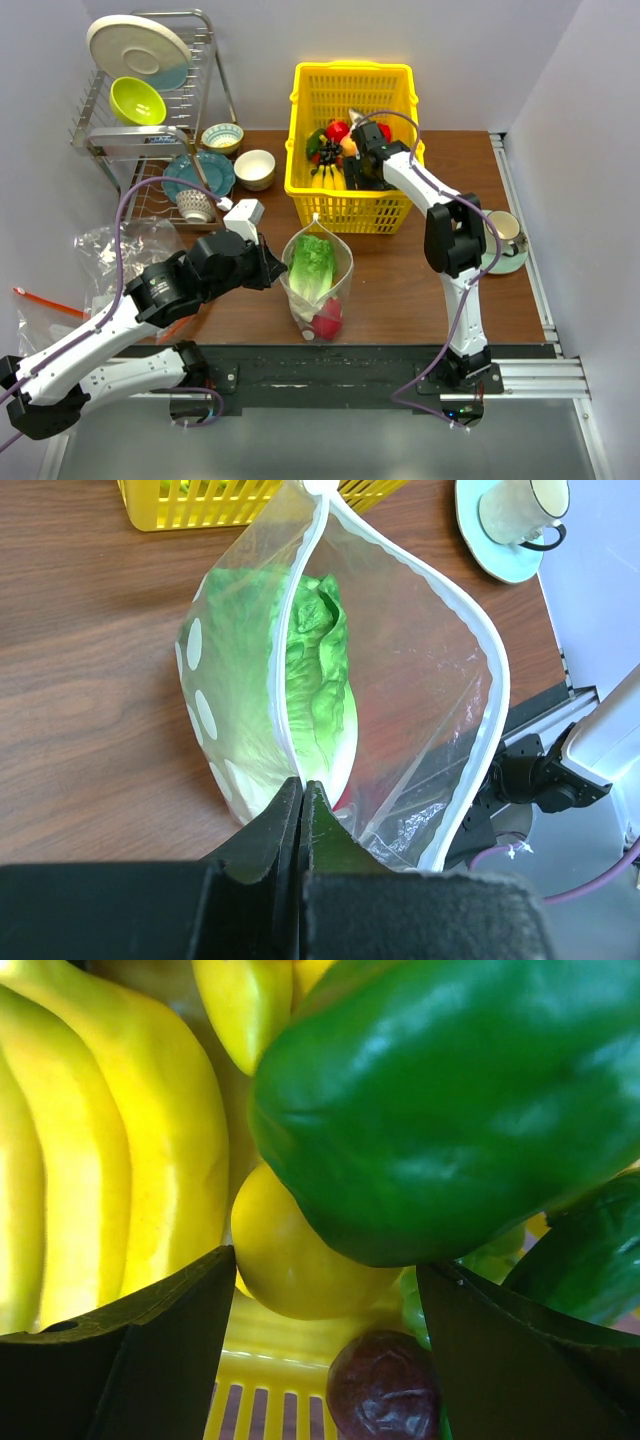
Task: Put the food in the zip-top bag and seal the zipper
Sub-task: Pick up the fake fruit from the bin.
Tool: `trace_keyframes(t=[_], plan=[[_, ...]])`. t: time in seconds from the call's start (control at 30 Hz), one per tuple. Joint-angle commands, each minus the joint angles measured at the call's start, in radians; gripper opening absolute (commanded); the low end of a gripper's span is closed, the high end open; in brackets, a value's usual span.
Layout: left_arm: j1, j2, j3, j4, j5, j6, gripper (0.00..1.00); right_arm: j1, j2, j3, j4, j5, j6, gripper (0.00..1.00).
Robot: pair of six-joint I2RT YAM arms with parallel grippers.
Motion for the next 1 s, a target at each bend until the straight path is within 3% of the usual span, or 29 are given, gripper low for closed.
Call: trace_keyframes(t=[0.0,0.17,0.37,0.53,0.83,0.97], plan=[[0.003,-0.016,0.043,0.045,0.008,-0.005,0.00,0.003,-0.025,-0.030,0.042,0.007,0.005,0.76],[0.003,-0.029,0.031,0.053,0.009,-0.009,0.00,0.001,-0.018,-0.067,0.059,0.021,0.000,0.77],[0.003,-0.029,0.031,0.054,0.012,-0.006,0.00,0.003,-0.106,-0.113,0.097,0.018,0.003,0.51],[0.003,-0.025,0.043,0.053,0.009,0.000,0.00,0.003,-0.227,-0.125,0.124,0.018,-0.009,0.38],[0.003,-0.017,0.013,0.074,0.012,0.001,0.00,0.004,-0.422,-0.130,0.107,-0.045,-0.034,0.36],[0.003,-0.016,0.013,0.071,0.011,0.000,0.00,0.006,-0.545,-0.153,0.114,-0.184,-0.023,0.35]])
